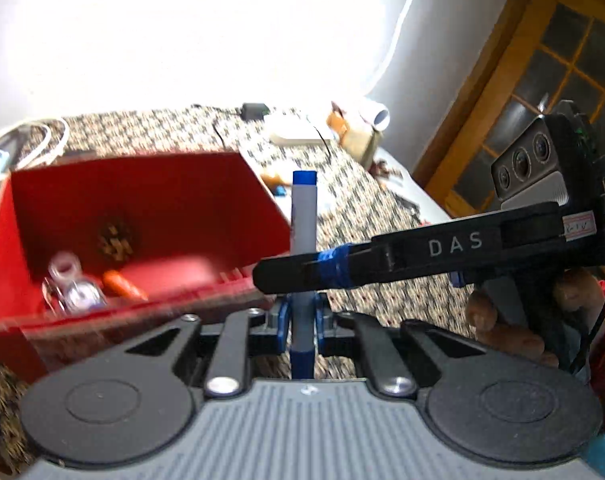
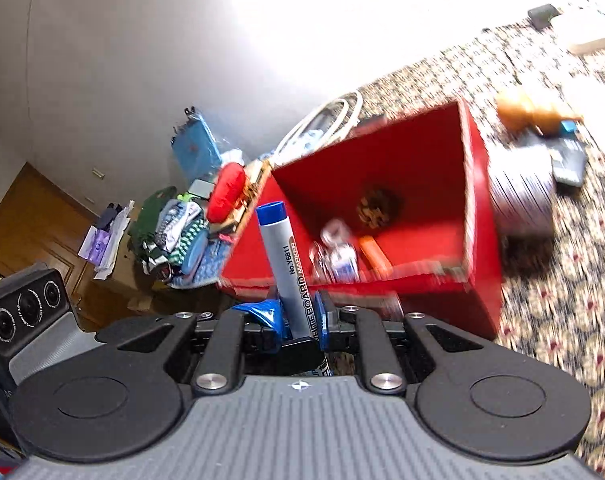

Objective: Organize rigid objects
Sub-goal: 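Carry the marker over the rim into the red box, then lower the marker to the box floor and open the right gripper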

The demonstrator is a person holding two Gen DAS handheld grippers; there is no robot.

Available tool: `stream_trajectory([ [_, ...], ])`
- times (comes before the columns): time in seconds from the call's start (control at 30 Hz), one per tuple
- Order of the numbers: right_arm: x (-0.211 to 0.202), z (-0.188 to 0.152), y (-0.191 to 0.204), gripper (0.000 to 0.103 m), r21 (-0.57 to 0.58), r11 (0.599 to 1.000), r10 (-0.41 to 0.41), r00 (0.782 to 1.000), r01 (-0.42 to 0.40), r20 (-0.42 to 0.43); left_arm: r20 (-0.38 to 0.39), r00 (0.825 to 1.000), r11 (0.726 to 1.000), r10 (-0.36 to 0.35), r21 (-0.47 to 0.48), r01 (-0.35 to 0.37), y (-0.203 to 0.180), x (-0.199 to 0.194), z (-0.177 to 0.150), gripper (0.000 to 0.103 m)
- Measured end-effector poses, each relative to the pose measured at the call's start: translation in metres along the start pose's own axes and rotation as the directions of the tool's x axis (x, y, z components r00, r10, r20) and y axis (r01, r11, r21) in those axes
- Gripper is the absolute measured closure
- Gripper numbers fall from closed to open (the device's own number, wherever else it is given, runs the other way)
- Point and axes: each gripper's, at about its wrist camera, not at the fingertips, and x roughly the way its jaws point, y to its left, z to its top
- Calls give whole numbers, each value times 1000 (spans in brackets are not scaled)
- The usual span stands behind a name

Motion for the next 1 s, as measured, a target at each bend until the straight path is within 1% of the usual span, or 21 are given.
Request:
stream_trajectory([
  [0.07,6,16,2,103,-16,1000,-3,1000,3,-2,17,1000,1000,9,-9,-9,8,0,13,97],
  [0.17,22,40,6,103,-35,999,-20,1000,19,-13,28,999,1000,25,-14,-25,25,13,34,97],
  [0.27,43,59,3,103,-46,998,-49,998,47,-38,12,999,999,40,-32,-40,46,32,51,97],
  [0.33,60,68,-2,103,-53,995,-83,994,79,-69,-16,999,997,39,-61,-39,62,48,58,97],
  [0.4,79,74,-12,103,-43,992,-125,986,121,-109,-46,999,993,12,-115,-17,79,61,59,96],
  [0.5,98,79,-28,103,-4,988,-152,976,153,-154,-66,998,982,-21,-190,8,98,76,56,93],
  [0.53,103,80,-32,103,7,987,-157,974,160,-163,-71,997,979,-19,-206,4,103,81,55,94],
  [0.6,113,81,-35,103,19,987,-155,970,161,-186,-100,995,975,26,-218,-47,112,94,53,94],
  [0.73,134,81,-33,103,-16,982,-188,956,189,-225,-162,986,959,38,-271,-82,134,117,44,94],
  [0.83,154,80,-34,103,-53,968,-249,933,243,-260,-199,978,951,60,-288,-117,143,126,40,95],
  [0.9,165,79,-40,103,-55,957,-289,914,286,-284,-218,975,946,50,-302,-116,145,128,40,95],
  [0.93,169,80,-44,103,-35,953,-296,906,300,-303,-228,971,947,76,-289,-142,142,129,40,95],
  [0.97,171,82,-48,103,-6,955,-284,906,298,-314,-243,965,946,103,-276,-170,140,130,40,95],
  [1.0,172,83,-49,103,-3,955,-283,909,297,-305,-257,958,946,125,-261,-193,137,132,42,95],
])
